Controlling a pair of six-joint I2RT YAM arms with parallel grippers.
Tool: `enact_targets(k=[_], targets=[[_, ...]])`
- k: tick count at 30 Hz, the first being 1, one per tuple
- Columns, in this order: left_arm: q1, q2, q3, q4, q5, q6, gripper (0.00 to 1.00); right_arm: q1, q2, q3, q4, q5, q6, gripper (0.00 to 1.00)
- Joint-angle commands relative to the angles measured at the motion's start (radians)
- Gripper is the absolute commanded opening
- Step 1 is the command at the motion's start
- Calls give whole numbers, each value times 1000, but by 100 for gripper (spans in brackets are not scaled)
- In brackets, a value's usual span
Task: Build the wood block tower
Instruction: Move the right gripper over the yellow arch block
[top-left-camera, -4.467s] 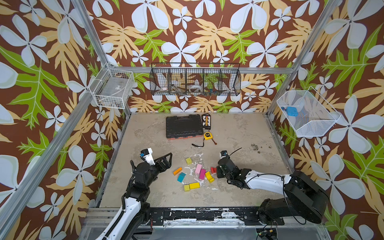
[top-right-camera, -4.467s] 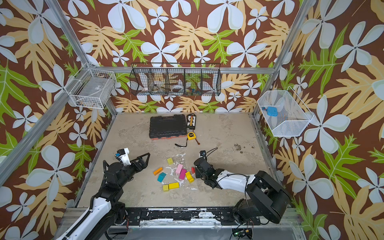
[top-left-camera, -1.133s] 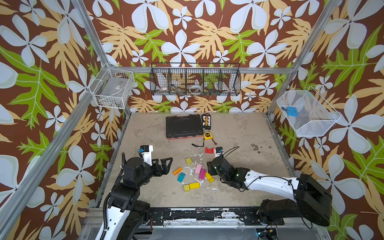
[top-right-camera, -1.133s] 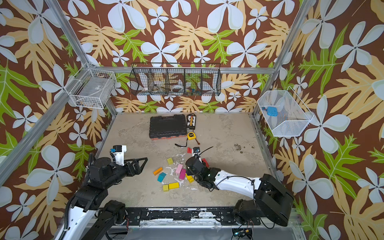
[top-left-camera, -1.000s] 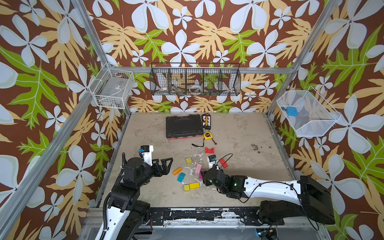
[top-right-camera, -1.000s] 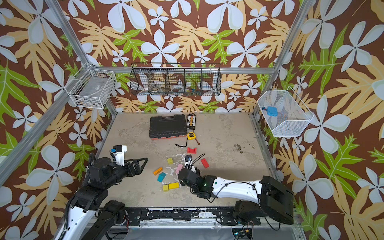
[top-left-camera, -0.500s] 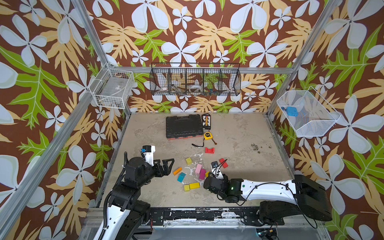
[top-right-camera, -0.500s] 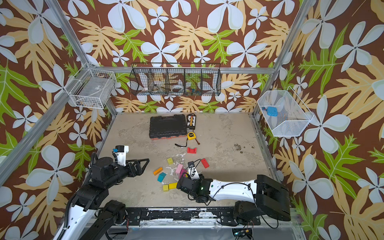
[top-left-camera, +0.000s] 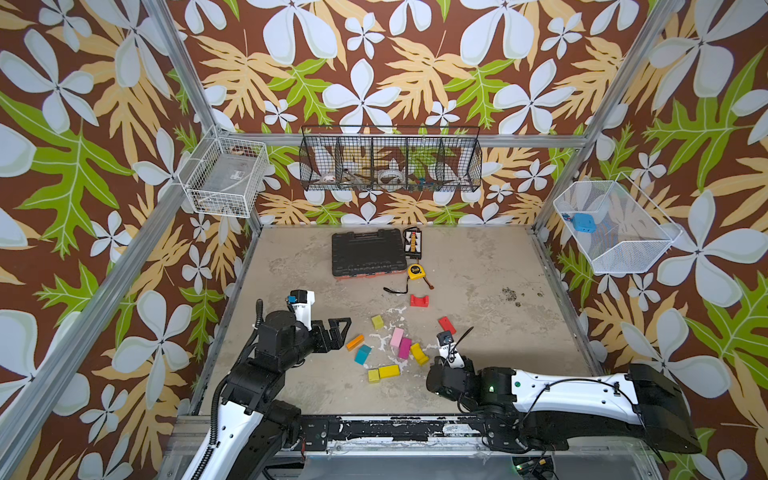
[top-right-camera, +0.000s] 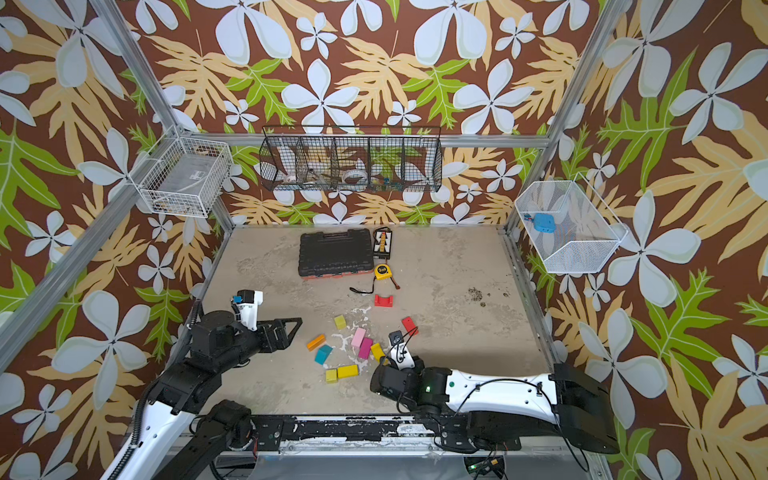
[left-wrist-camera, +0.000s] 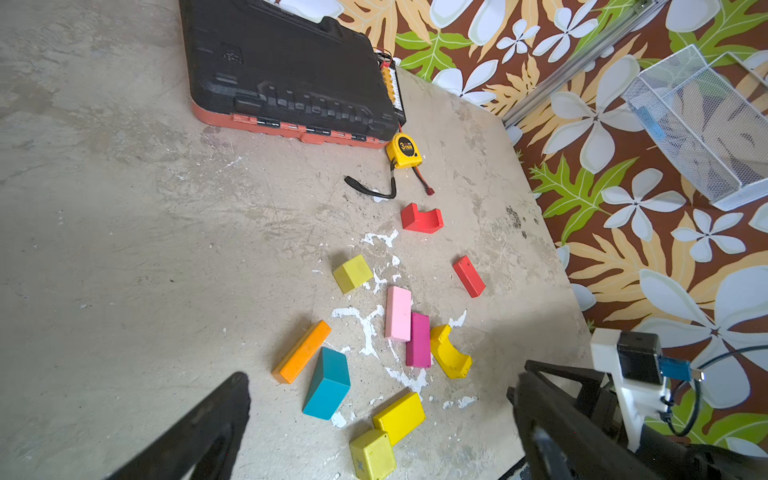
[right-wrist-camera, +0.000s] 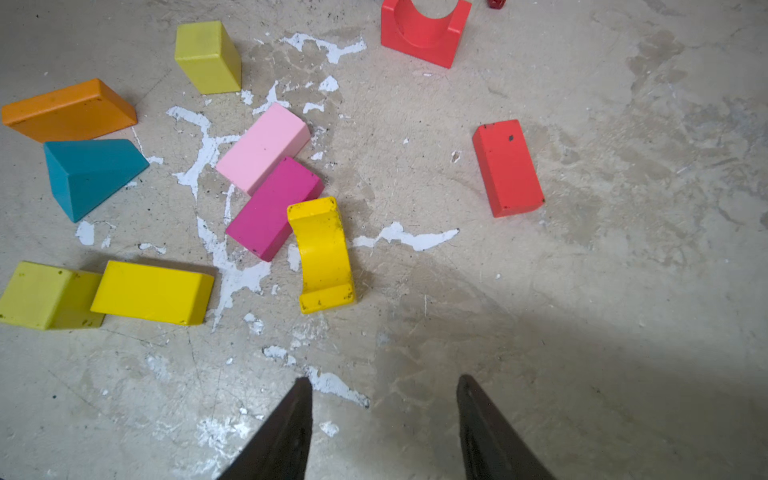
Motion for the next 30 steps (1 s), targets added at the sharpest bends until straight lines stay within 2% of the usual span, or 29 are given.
enact_targets(k=[1, 7, 14, 21, 30], targets=[[-1, 2, 3, -6, -5, -1, 100, 23, 15, -9, 34, -18, 31, 56], [-2, -4, 3, -7, -6, -1, 100, 103, 170, 41, 40, 0, 76, 58], [-2, -16, 3, -7, -5, -1, 100, 142, 344, 116, 32, 20, 92, 59], [-5, -20, 3, -7, -4, 0, 100, 142, 371, 92, 65, 22, 101, 57], [-10, -35, 3, -8, -5, -1, 100, 134, 382, 101, 53, 67, 103, 61]])
